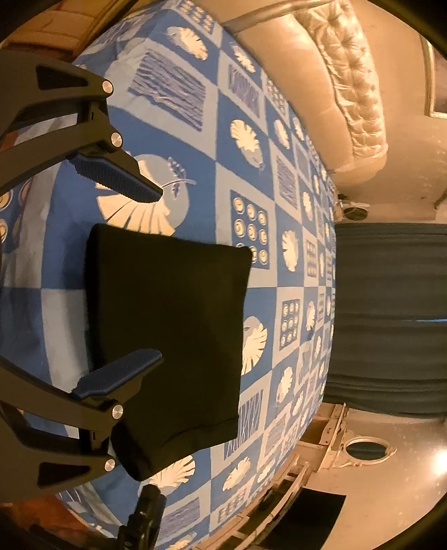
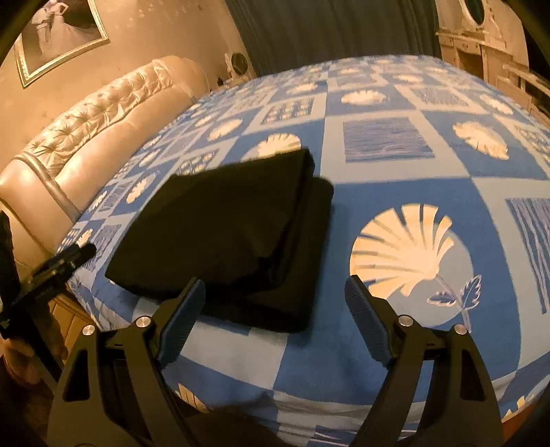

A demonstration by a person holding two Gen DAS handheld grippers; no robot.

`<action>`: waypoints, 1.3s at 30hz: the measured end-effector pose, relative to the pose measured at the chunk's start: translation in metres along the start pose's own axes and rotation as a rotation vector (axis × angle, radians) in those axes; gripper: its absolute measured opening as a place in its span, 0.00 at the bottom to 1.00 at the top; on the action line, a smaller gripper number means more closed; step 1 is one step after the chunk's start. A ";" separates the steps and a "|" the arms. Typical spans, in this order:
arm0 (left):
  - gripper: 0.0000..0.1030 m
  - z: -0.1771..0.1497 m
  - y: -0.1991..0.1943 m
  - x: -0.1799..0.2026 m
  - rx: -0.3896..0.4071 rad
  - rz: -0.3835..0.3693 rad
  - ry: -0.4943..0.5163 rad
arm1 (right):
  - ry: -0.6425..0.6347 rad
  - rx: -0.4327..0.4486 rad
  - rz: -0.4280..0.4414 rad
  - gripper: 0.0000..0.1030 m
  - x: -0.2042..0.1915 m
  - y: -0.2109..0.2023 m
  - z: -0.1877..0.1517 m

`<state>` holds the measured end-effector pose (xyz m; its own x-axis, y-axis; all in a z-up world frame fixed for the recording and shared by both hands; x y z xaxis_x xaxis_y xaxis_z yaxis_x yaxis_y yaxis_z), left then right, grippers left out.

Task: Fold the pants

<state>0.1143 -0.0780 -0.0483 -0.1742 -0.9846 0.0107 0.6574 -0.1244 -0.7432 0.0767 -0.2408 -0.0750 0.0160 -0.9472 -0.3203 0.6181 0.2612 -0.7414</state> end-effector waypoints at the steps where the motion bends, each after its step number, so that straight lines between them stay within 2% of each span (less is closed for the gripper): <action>1: 0.83 -0.001 0.000 0.000 -0.001 0.000 -0.003 | -0.006 0.009 -0.001 0.81 -0.001 -0.002 0.002; 9: 0.83 0.003 -0.006 0.001 0.041 0.044 0.017 | -0.022 0.019 -0.005 0.82 0.001 -0.007 0.007; 17: 0.83 0.006 -0.007 -0.004 0.039 0.020 -0.018 | -0.032 0.008 -0.004 0.82 -0.004 -0.005 0.002; 26: 0.86 0.009 -0.016 0.003 0.076 0.009 0.002 | -0.037 -0.006 0.000 0.82 -0.007 -0.002 -0.001; 30: 0.86 0.005 -0.015 0.006 0.060 0.045 0.021 | -0.037 -0.016 0.002 0.82 -0.007 0.000 -0.002; 32: 0.86 0.002 -0.016 0.004 0.054 0.092 0.017 | -0.038 -0.020 0.002 0.82 -0.007 0.002 -0.003; 35: 0.87 -0.002 -0.016 0.012 0.008 0.050 0.041 | -0.037 -0.024 0.002 0.82 -0.007 0.003 -0.004; 39: 0.87 0.000 -0.019 0.013 0.025 0.055 0.063 | -0.035 -0.030 0.005 0.82 -0.008 0.004 -0.005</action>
<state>0.0995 -0.0883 -0.0335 -0.1827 -0.9805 -0.0729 0.6854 -0.0738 -0.7245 0.0751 -0.2317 -0.0784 0.0475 -0.9516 -0.3037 0.5942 0.2713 -0.7572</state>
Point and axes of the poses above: each gripper's, at about its wrist camera, not at the fingertips, and y roughly the way its jaws point, x to its right, z to its top, the point moved 9 cm from there along y, roughly the way its jaws point, and after that the axes turned 8 degrees about -x, right-handed, at the moved point
